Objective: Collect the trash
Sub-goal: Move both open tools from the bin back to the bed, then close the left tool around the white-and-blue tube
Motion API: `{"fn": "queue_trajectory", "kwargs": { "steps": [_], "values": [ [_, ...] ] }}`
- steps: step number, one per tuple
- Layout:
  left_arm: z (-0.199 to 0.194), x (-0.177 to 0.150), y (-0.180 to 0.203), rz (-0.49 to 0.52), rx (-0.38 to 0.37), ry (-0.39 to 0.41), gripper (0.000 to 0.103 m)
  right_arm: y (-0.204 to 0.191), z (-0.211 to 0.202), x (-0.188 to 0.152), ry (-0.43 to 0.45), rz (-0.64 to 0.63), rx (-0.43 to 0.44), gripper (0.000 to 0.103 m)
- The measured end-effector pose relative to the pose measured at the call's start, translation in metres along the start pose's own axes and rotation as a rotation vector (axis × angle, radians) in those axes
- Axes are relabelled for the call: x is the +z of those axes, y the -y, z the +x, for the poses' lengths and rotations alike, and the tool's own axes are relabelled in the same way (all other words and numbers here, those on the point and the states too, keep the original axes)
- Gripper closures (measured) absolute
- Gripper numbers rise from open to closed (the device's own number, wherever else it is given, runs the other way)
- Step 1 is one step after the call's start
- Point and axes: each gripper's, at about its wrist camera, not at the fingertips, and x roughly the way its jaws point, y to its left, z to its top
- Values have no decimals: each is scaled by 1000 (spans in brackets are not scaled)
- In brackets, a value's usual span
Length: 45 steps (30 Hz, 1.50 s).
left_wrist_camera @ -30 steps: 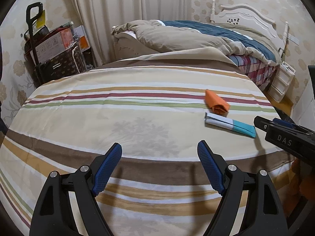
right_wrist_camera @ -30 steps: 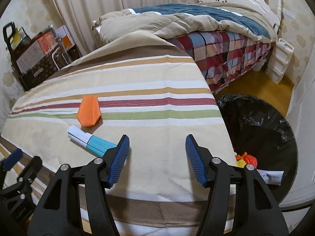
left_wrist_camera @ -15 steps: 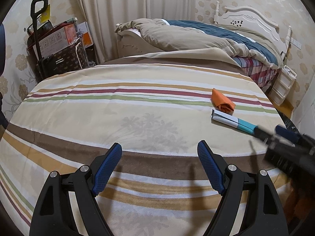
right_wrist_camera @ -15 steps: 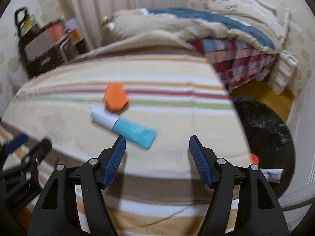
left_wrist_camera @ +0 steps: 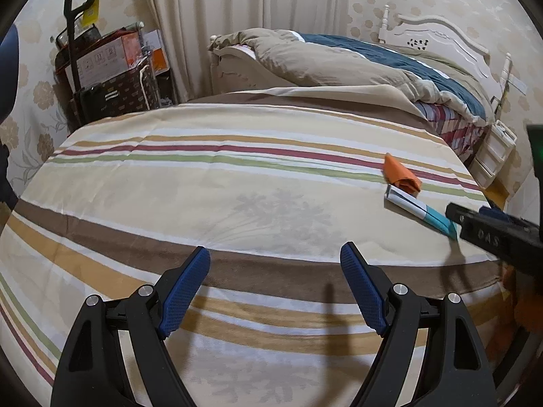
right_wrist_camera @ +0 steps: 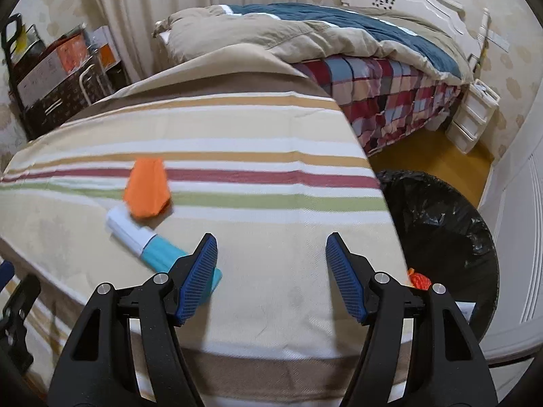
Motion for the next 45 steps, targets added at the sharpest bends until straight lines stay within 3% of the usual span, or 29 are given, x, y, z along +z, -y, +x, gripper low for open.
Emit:
{"fn": "queue_trajectory", "kwargs": {
  "steps": [14, 20, 29, 39, 40, 41, 45],
  "values": [
    [-1, 0, 0, 3, 6, 1, 24, -45, -22, -27, 8, -97, 95, 35],
    [1, 1, 9, 14, -3, -3, 24, -12, -26, -30, 22, 3, 89, 35],
    [8, 5, 55, 88, -50, -12, 24, 36, -30, -35, 38, 106, 64, 36],
    [30, 18, 83, 130, -53, -58, 24, 42, -31, -36, 44, 118, 93, 35],
    [31, 18, 84, 133, -58, -66, 29, 41, -31, -36, 44, 117, 93, 35],
    [33, 17, 84, 134, -65, -74, 40, 42, -31, -36, 44, 117, 92, 35],
    [32, 14, 84, 154, -79, -71, 57, 37, -30, -34, 41, 103, 87, 35]
  ]
}}
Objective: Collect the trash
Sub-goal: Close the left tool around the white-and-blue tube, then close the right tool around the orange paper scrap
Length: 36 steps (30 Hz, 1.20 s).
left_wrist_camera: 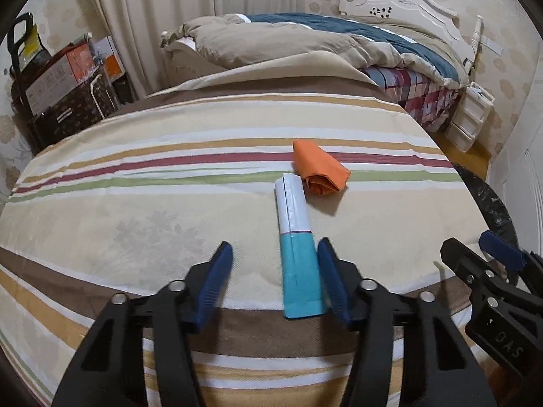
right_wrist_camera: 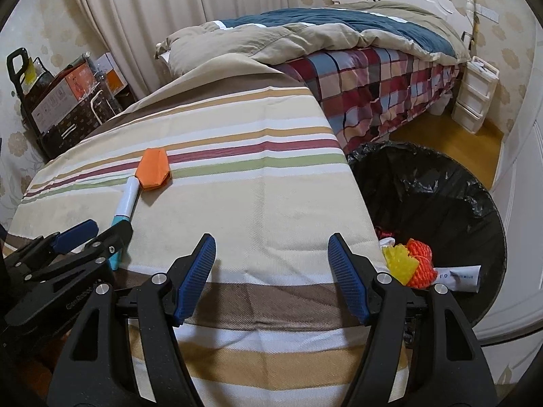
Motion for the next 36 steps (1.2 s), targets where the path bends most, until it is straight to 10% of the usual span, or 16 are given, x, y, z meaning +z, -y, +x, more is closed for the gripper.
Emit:
{"fn": "queue_trajectory", "kwargs": {
  "steps": [3, 27, 36],
  "values": [
    [-3, -3, -1, 26, -8, 18, 78, -7, 2, 1, -4, -23, -6, 35],
    [-4, 2, -91, -110, 5, 30, 81, -108, 51, 35, -40, -193, 22, 35],
    [-3, 3, -95, -110, -2, 28, 81, -116, 60, 47, -30, -194, 5, 68]
  ]
}}
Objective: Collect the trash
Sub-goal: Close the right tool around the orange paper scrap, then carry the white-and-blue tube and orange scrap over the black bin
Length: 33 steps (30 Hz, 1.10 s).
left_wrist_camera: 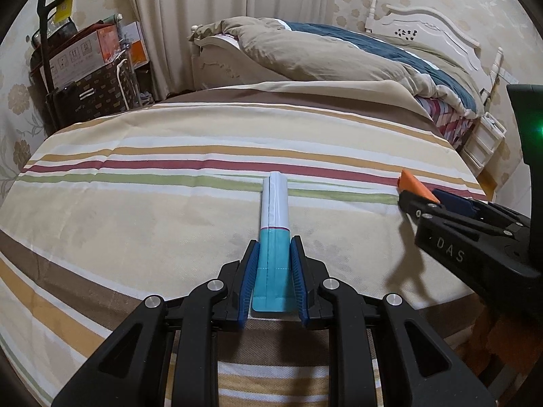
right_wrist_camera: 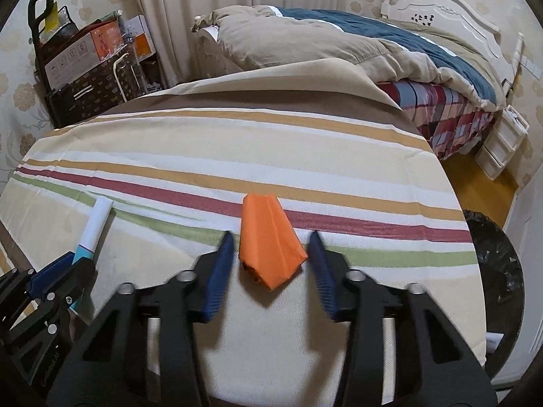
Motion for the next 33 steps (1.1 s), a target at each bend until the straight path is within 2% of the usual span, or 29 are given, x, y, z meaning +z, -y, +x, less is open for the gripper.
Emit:
{"fn": "queue_trajectory", "kwargs": {
  "steps": [7, 21, 33],
  "values": [
    [-4, -4, 5, 13, -10, 0, 81, 3, -11, -12, 3, 10, 23, 70],
    [-24, -25, 26, 58, -38, 7, 81, 17, -51, -57, 19, 40, 54, 70],
    [-43, -43, 55, 94, -84, 28, 81, 50, -87, -93, 67, 102, 13, 70]
  ]
}}
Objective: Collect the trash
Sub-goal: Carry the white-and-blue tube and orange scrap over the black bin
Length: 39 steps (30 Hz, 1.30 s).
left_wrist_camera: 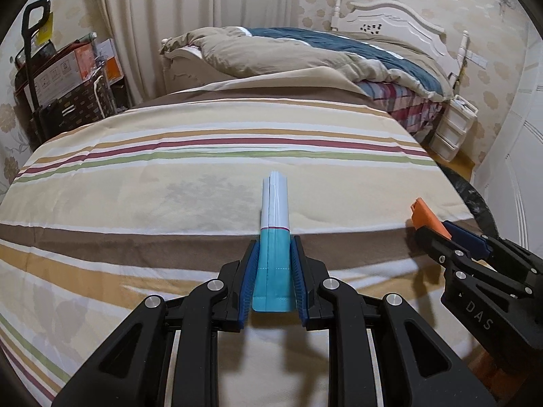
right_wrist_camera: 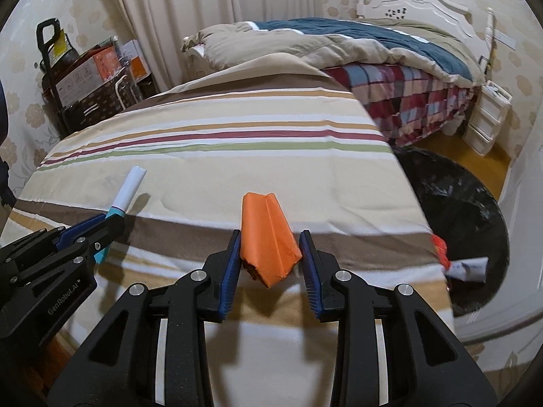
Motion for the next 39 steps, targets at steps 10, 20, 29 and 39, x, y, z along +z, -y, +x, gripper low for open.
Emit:
{"fn": "queue_trajectory", "kwargs": {
  "steps": [10, 20, 29, 39],
  "values": [
    [-12, -7, 36, 45, -48, 30, 81, 32, -26, -19, 41, 50, -48, 70],
    [-14, -12, 77, 113, -105, 43, 81, 72, -43, -33, 71, 128, -105, 70],
    [-12, -6, 116, 172, -161, 55, 81, 108, -53, -38, 99, 187, -164, 70],
    [-6, 6, 155, 232, -208, 74, 81, 143, -56, -34, 116, 246, -207, 70]
  ]
}}
